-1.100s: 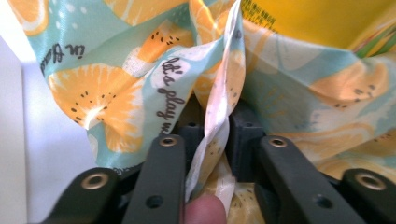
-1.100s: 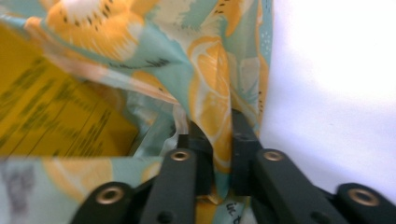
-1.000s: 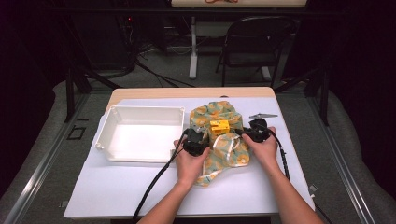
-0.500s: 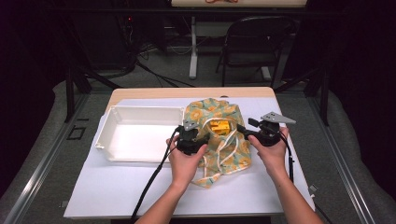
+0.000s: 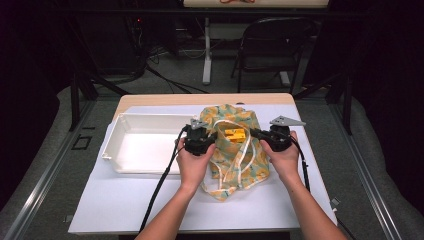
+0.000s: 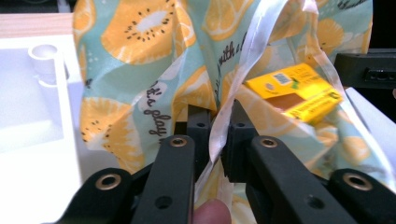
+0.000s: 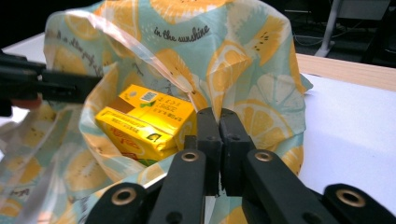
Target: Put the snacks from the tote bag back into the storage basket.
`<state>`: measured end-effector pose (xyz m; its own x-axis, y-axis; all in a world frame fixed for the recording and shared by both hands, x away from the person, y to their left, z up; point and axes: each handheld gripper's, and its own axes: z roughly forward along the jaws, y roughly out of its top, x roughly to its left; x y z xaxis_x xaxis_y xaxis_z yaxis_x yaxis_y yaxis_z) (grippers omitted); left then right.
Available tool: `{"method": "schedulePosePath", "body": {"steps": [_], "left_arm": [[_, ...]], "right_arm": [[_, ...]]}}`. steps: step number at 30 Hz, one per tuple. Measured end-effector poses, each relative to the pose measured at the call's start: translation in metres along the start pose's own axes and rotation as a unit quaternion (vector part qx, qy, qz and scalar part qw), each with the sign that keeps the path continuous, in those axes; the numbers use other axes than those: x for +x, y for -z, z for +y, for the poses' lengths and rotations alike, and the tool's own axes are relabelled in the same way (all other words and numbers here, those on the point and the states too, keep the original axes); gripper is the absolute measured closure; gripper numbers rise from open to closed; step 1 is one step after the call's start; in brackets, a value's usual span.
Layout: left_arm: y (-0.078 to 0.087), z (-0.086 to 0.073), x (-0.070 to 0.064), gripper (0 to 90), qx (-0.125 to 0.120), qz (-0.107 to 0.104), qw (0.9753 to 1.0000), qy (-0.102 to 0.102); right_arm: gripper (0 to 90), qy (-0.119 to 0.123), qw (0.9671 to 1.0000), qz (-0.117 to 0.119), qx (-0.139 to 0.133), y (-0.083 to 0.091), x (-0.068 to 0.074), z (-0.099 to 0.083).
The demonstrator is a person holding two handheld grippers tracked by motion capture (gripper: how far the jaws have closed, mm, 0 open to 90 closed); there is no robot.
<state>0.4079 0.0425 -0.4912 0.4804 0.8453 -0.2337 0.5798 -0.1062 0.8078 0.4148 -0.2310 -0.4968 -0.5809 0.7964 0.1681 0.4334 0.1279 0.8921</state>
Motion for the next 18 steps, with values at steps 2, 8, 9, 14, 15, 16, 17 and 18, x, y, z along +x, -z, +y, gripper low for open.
{"method": "schedulePosePath", "body": {"steps": [2, 8, 9, 14, 15, 16, 17, 18], "left_arm": [[-0.001, 0.0, 0.002, 85.9, -0.001, 0.003, 1.0, 0.003], [-0.018, -0.011, -0.008, 86.5, 0.032, 0.002, 0.9993, -0.018], [-0.023, -0.014, -0.012, 86.2, 0.035, 0.003, 0.9992, -0.02], [-0.041, -0.025, -0.022, 86.4, 0.058, 0.03, 0.9973, -0.034], [-0.044, -0.027, -0.023, 86.9, 0.062, 0.038, 0.9966, -0.039], [-0.045, -0.029, -0.024, 87.4, 0.065, 0.044, 0.996, -0.043], [-0.046, -0.031, -0.025, 87.6, 0.067, 0.049, 0.9951, -0.054], [-0.046, -0.032, -0.026, 87.6, 0.067, 0.054, 0.9945, -0.061]], "right_arm": [[90.0, 0.011, 0.9996, -0.022, 0.009, -0.004, -0.003, 0.002], [90.0, -0.042, 0.9976, -0.054, 0.012, -0.019, -0.034, 0.006], [90.0, -0.047, 0.9974, -0.053, 0.014, -0.022, -0.036, 0.006], [90.0, -0.034, 0.997, -0.052, 0.046, -0.043, -0.04, 0.0], [89.9, -0.032, 0.9964, -0.055, 0.056, -0.048, -0.042, -0.003], [89.7, -0.032, 0.9956, -0.058, 0.067, -0.051, -0.044, -0.007], [89.6, -0.034, 0.9952, -0.053, 0.075, -0.055, -0.047, -0.01], [89.5, -0.031, 0.9944, -0.055, 0.085, -0.058, -0.048, -0.014]]}}
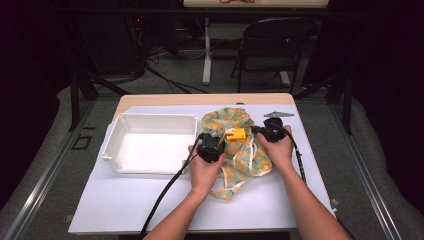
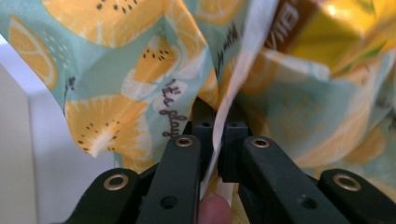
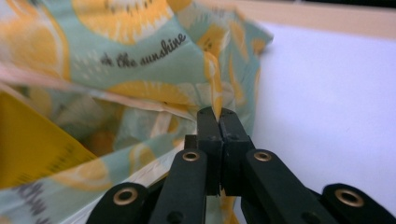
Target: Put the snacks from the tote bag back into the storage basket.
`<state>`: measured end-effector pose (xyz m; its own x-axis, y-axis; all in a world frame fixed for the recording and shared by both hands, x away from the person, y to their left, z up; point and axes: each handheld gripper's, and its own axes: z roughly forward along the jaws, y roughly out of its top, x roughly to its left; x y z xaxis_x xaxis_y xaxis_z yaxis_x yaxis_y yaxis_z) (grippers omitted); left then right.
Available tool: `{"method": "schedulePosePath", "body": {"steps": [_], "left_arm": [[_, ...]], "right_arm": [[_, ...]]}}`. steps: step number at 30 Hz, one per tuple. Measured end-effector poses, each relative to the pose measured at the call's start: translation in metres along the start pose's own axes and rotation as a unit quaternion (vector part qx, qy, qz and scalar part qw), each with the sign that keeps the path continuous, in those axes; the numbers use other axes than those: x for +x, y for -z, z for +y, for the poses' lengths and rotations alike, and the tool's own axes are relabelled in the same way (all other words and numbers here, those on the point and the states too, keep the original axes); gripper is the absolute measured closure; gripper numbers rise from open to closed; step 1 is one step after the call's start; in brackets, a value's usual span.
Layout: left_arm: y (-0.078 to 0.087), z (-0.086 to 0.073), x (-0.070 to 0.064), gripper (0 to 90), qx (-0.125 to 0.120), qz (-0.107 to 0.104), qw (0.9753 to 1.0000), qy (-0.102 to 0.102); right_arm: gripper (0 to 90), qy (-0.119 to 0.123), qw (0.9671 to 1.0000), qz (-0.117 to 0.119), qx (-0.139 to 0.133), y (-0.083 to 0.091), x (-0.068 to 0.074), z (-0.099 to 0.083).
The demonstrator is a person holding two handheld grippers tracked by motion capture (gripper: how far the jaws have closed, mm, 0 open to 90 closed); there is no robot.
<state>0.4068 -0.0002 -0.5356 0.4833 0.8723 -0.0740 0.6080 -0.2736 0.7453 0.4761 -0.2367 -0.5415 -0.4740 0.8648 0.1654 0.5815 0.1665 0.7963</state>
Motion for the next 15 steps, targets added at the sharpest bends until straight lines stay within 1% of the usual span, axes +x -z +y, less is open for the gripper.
{"method": "schedulePosePath", "body": {"steps": [1, 2, 4, 5, 6, 7, 8, 9, 10, 11, 12, 13, 14, 15], "left_arm": [[0.0, -0.001, 0.0, 87.6, -0.001, -0.001, 1.0, 0.001], [-0.001, -0.002, 0.0, 87.6, 0.002, -0.002, 1.0, 0.003], [-0.003, -0.004, 0.002, 87.4, 0.005, 0.002, 1.0, 0.002], [-0.004, -0.005, 0.002, 87.4, 0.004, 0.003, 1.0, 0.002], [-0.005, -0.006, 0.002, 87.5, 0.009, 0.001, 1.0, 0.001], [-0.005, -0.007, 0.004, 87.5, 0.013, -0.003, 0.9999, 0.0], [-0.006, -0.008, 0.004, 87.5, 0.016, -0.007, 0.9999, 0.004], [-0.007, -0.009, 0.005, 87.3, 0.012, -0.005, 0.9999, 0.004], [-0.007, -0.01, 0.006, 87.2, 0.014, -0.011, 0.9998, 0.009], [-0.006, -0.011, 0.006, 87.0, 0.01, -0.013, 0.9998, 0.009], [-0.005, -0.011, 0.007, 86.7, 0.009, -0.013, 0.9998, 0.009], [-0.005, -0.011, 0.007, 86.6, 0.008, -0.014, 0.9998, 0.01], [-0.004, -0.011, 0.007, 86.3, 0.005, -0.017, 0.9998, 0.012], [-0.002, -0.01, 0.007, 86.1, 0.008, -0.02, 0.9997, 0.013]], "right_arm": [[89.5, 0.005, 1.0, -0.001, 0.008, -0.003, 0.0, -0.003], [89.5, 0.01, 0.9998, -0.007, 0.015, -0.005, 0.0, -0.005], [89.2, 0.011, 0.9996, -0.009, 0.026, -0.008, 0.001, -0.009], [88.7, 0.011, 0.9995, -0.008, 0.027, -0.008, 0.001, -0.011], [87.8, 0.009, 0.9995, -0.011, 0.029, -0.008, 0.002, -0.012], [85.4, 0.006, 0.9996, -0.009, 0.025, -0.007, 0.003, -0.013], [79.8, 0.003, 0.9997, -0.011, 0.02, -0.004, 0.003, -0.013], [72.9, 0.0, 0.9998, -0.013, 0.012, 0.0, 0.003, -0.013], [67.0, -0.008, 0.9999, -0.013, 0.003, 0.005, 0.004, -0.013], [62.7, -0.011, 0.9999, -0.01, -0.006, 0.011, 0.004, -0.012], [58.2, -0.017, 0.9996, -0.008, -0.021, 0.018, 0.005, -0.011], [54.2, -0.015, 0.9994, -0.009, -0.03, 0.027, 0.006, -0.008], [51.5, -0.017, 0.9988, -0.01, -0.045, 0.035, 0.008, -0.005], [49.3, -0.015, 0.9982, -0.006, -0.058, 0.045, 0.011, -0.002]]}}
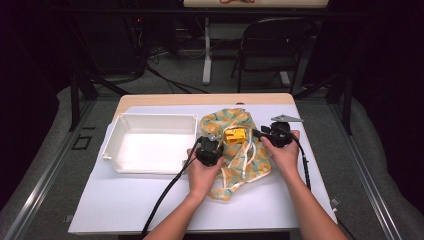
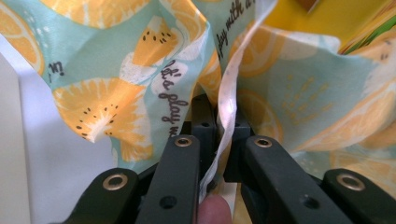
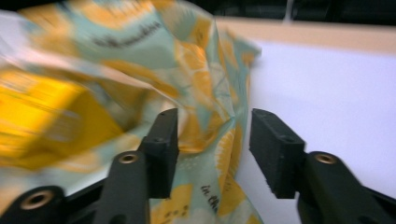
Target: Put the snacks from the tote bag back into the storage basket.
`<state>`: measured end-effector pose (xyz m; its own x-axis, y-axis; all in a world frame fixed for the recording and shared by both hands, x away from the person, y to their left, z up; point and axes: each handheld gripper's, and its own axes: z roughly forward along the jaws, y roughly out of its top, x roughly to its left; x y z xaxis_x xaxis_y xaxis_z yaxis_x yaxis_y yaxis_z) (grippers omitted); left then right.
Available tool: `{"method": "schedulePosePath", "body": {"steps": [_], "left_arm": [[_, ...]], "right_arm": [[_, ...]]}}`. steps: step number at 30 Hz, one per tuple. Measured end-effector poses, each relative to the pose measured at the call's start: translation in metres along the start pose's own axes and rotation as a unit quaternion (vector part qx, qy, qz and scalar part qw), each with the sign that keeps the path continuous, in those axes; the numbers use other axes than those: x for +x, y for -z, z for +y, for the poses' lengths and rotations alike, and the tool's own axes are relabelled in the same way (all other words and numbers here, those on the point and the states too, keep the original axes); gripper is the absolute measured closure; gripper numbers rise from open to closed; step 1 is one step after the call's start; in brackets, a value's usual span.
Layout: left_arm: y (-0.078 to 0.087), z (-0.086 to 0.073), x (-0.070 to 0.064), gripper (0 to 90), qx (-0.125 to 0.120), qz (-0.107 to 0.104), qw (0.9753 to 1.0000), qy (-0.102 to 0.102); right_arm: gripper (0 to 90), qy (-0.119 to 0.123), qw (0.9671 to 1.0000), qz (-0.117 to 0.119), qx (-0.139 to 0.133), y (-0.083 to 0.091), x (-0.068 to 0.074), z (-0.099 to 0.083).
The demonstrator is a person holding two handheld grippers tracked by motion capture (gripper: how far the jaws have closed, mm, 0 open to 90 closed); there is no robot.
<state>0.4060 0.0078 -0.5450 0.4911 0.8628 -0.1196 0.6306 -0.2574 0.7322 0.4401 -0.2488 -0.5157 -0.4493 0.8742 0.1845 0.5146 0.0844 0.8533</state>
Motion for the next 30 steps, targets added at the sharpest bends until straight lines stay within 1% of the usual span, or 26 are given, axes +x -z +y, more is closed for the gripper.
{"method": "schedulePosePath", "body": {"steps": [1, 2, 5, 6, 8, 9, 11, 13, 15, 16, 17, 20, 21, 25, 26, 27, 30], "left_arm": [[0.001, 0.0, 0.0, 85.9, -0.005, 0.002, 1.0, 0.001], [0.002, 0.001, 0.0, 85.5, -0.007, 0.0, 1.0, 0.002], [0.004, 0.002, 0.0, 85.2, -0.013, -0.003, 0.9999, 0.001], [0.004, 0.002, -0.001, 85.3, -0.014, -0.004, 0.9999, 0.002], [0.005, 0.002, -0.001, 85.5, -0.015, -0.006, 0.9999, 0.003], [0.006, 0.002, 0.0, 85.4, -0.014, -0.009, 0.9999, 0.004], [0.006, 0.002, 0.0, 85.5, -0.014, -0.01, 0.9998, 0.005], [0.007, 0.002, 0.0, 85.5, -0.015, -0.01, 0.9998, 0.005], [0.007, 0.002, 0.0, 85.7, -0.014, -0.01, 0.9998, 0.004], [0.007, 0.001, 0.0, 85.7, -0.014, -0.009, 0.9998, 0.004], [0.006, 0.001, 0.0, 85.9, -0.016, -0.008, 0.9998, 0.006], [0.005, -0.001, 0.0, 86.6, -0.01, -0.011, 0.9999, 0.002], [0.005, -0.002, 0.0, 86.9, -0.012, -0.011, 0.9999, 0.003], [0.005, -0.003, -0.001, 87.3, -0.012, -0.012, 0.9998, 0.006], [0.005, -0.003, -0.001, 87.2, -0.013, -0.012, 0.9998, 0.006], [0.005, -0.003, -0.001, 87.2, -0.015, -0.013, 0.9998, 0.008], [0.006, -0.003, -0.001, 87.2, -0.018, -0.014, 0.9997, 0.009]], "right_arm": [[47.4, 0.003, 0.9999, -0.001, -0.013, 0.009, 0.004, 0.004], [45.6, 0.008, 0.9996, -0.004, -0.026, 0.018, 0.008, 0.007], [46.0, 0.026, 0.9973, -0.005, -0.069, 0.042, 0.025, 0.016], [47.4, 0.033, 0.9963, -0.003, -0.08, 0.048, 0.032, 0.017], [49.2, 0.042, 0.9952, 0.014, -0.087, 0.054, 0.046, 0.018], [49.2, 0.044, 0.9952, 0.022, -0.085, 0.054, 0.053, 0.018], [47.2, 0.041, 0.9954, 0.038, -0.078, 0.047, 0.065, 0.015], [42.4, 0.033, 0.9965, 0.038, -0.067, 0.038, 0.072, 0.011], [38.5, 0.016, 0.9975, 0.03, -0.062, 0.029, 0.076, 0.007], [36.6, 0.014, 0.998, 0.028, -0.054, 0.025, 0.077, 0.006], [34.6, 0.016, 0.9984, 0.022, -0.05, 0.022, 0.08, 0.005], [30.9, 0.02, 0.9988, 0.007, -0.045, 0.014, 0.088, 0.001], [29.7, 0.019, 0.9988, 0.0, -0.046, 0.011, 0.09, 0.0], [23.9, 0.016, 0.9988, -0.014, -0.043, 0.002, 0.097, -0.004], [22.3, 0.015, 0.9988, -0.013, -0.045, 0.0, 0.098, -0.004], [21.9, 0.014, 0.9988, -0.014, -0.045, -0.002, 0.1, -0.005], [21.4, 0.018, 0.9983, -0.033, -0.043, -0.007, 0.105, -0.008]]}}
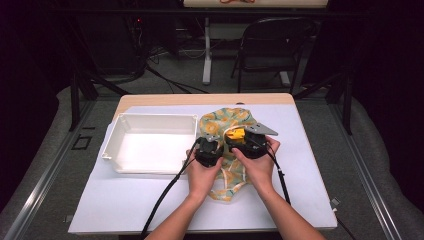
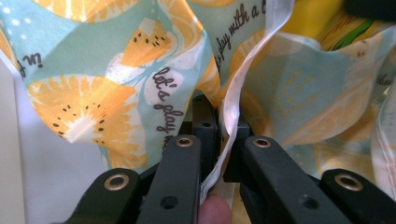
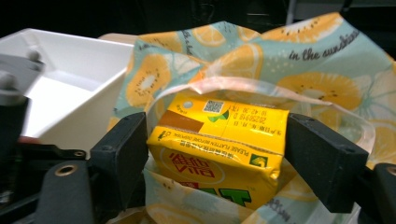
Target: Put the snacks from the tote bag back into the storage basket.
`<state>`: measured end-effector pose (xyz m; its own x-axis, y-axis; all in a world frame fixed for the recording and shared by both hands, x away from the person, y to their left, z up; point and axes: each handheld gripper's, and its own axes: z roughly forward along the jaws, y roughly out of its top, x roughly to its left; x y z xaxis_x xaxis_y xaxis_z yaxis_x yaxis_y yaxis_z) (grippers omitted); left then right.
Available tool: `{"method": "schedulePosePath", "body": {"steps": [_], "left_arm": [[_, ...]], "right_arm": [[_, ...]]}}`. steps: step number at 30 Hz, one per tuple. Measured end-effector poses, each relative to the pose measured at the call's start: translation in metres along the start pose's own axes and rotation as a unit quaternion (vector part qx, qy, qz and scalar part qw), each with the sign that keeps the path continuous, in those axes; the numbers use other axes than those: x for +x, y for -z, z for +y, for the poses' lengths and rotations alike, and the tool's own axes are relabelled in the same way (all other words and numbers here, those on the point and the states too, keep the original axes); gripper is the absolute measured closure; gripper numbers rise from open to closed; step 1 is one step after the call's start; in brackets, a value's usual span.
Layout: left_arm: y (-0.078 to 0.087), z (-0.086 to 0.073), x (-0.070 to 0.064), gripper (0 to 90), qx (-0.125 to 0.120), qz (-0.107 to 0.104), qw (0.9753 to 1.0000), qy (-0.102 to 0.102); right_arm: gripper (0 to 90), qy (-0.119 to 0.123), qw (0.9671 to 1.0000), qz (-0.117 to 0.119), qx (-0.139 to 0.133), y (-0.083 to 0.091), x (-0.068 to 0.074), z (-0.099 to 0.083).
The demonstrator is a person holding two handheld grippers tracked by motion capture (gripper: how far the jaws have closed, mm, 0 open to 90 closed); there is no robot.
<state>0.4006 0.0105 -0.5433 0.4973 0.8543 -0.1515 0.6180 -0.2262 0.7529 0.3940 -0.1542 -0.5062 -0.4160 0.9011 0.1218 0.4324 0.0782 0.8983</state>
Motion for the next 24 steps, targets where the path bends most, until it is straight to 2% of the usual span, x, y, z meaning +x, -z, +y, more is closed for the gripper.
{"method": "schedulePosePath", "body": {"steps": [10, 15, 19, 20, 23, 24], "left_arm": [[0.001, -0.003, -0.002, 86.9, 0.002, -0.002, 1.0, -0.002], [0.003, -0.003, -0.001, 86.6, 0.002, -0.003, 1.0, -0.005], [0.004, -0.003, -0.001, 86.3, 0.001, -0.005, 1.0, -0.005], [0.004, -0.003, -0.001, 86.2, -0.001, -0.006, 1.0, -0.002], [0.005, -0.002, -0.001, 85.9, -0.004, -0.009, 1.0, 0.0], [0.005, -0.002, -0.001, 85.9, -0.006, -0.01, 0.9999, 0.003]], "right_arm": [[17.6, -0.006, 0.9993, -0.036, 0.007, -0.02, 0.006, -0.01], [16.9, -0.021, 0.9992, -0.032, 0.012, -0.026, 0.002, -0.012], [25.3, -0.003, 0.9995, -0.03, 0.011, -0.023, 0.0, -0.011], [28.9, -0.004, 0.9995, -0.03, 0.002, -0.02, -0.001, -0.011], [29.2, -0.006, 0.9998, -0.018, 0.002, -0.017, -0.008, -0.011], [29.2, 0.003, 0.9999, -0.015, 0.004, -0.016, -0.008, -0.011]]}}
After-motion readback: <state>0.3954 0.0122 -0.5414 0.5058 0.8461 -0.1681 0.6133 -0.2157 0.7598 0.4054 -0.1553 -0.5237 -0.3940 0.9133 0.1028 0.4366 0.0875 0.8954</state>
